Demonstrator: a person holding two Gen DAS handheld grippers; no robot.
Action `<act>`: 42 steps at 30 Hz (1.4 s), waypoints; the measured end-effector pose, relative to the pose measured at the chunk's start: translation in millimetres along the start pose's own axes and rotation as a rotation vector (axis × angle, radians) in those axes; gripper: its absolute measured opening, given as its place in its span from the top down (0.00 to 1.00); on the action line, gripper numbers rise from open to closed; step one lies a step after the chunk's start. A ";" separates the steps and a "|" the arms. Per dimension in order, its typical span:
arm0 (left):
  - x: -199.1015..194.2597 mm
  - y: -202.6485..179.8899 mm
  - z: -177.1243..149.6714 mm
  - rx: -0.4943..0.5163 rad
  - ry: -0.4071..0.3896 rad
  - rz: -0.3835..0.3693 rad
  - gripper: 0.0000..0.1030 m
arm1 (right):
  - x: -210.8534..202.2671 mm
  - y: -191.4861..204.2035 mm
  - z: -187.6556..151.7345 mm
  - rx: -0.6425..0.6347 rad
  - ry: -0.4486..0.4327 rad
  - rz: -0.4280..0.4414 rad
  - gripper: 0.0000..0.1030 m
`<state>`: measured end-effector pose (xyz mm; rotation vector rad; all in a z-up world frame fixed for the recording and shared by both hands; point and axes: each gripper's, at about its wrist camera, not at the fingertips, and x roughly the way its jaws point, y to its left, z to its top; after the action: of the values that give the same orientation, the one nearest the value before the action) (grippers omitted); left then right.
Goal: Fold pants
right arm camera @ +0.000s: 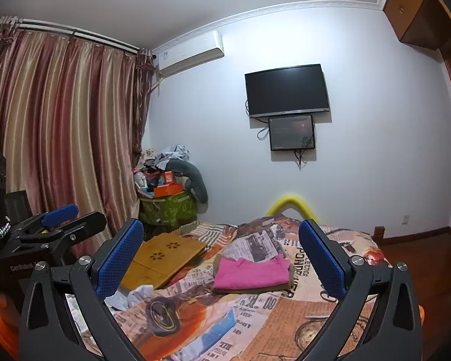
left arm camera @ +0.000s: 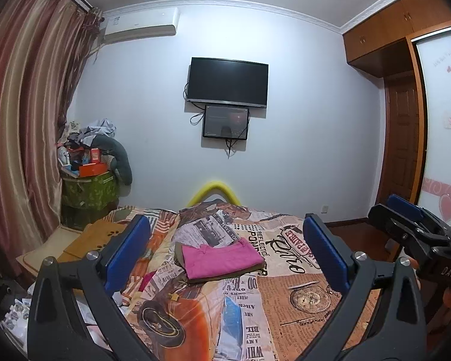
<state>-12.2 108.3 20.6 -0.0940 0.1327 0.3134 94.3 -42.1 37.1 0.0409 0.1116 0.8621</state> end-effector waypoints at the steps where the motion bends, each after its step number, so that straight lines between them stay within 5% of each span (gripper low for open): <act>1: 0.3 0.3 0.0 0.000 0.000 0.001 0.00 | -1.1 -0.3 -0.7 0.000 0.001 0.000 0.00; 42: 4.8 -5.1 -7.0 0.062 0.029 -0.006 0.00 | -5.5 -3.8 4.1 0.001 0.016 -0.042 0.00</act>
<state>-6.9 104.2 13.4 -0.0371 0.1708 0.3016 94.1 -48.7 41.3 0.0329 0.1272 0.8202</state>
